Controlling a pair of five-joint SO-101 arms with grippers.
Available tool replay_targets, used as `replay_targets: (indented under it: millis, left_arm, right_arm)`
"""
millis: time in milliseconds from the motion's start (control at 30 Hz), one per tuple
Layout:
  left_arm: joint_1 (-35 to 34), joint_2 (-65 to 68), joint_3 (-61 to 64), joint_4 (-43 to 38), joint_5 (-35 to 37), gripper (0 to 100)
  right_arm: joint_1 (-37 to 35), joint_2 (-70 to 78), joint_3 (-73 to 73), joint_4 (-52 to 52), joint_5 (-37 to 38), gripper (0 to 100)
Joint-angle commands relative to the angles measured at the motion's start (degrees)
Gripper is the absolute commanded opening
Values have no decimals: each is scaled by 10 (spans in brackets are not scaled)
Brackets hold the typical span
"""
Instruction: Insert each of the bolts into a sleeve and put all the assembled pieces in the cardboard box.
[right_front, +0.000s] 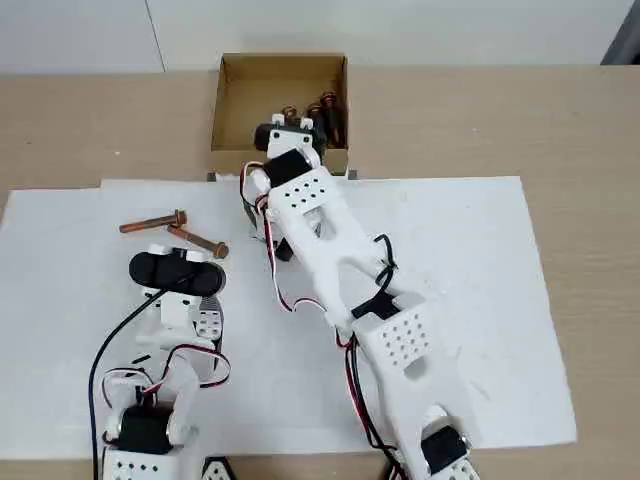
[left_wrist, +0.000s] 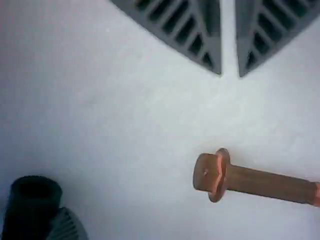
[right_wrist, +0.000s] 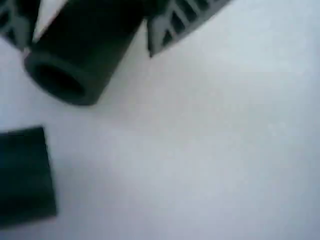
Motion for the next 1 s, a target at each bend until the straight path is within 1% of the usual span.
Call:
replay_targets:
  millis: [0, 33, 133, 200, 267, 400, 600, 767, 967]
  left_arm:
    - [-3, -6, -4, 2, -2, 6]
    - [-3, -6, -4, 2, -2, 6]
    - [-3, -6, -4, 2, -2, 6]
    - [-3, -6, -4, 2, -2, 6]
    - [-3, -6, -4, 2, -2, 6]
    - [-3, -6, -4, 2, -2, 6]
    - [-1, -6, -4, 2, -3, 6]
    - [0, -6, -4, 2, -3, 6]
    - [-4, -6, -4, 1, -3, 6]
  right_arm:
    - [-4, 1, -3, -7, -4, 136]
    - [-4, 4, -3, -7, -4, 116]
    - [-4, 5, -3, -8, -4, 0]
    - [-4, 1, -3, -3, -4, 20]
    - [-3, -1, -4, -2, -4, 0]
    - [-3, -46, -4, 8, -4, 2]
    - [-1, -170, -4, 41, 3, 2]
    - [-1, -293, -4, 59, 35, 2]
    - [20, -405, 0, 65, 67, 2]
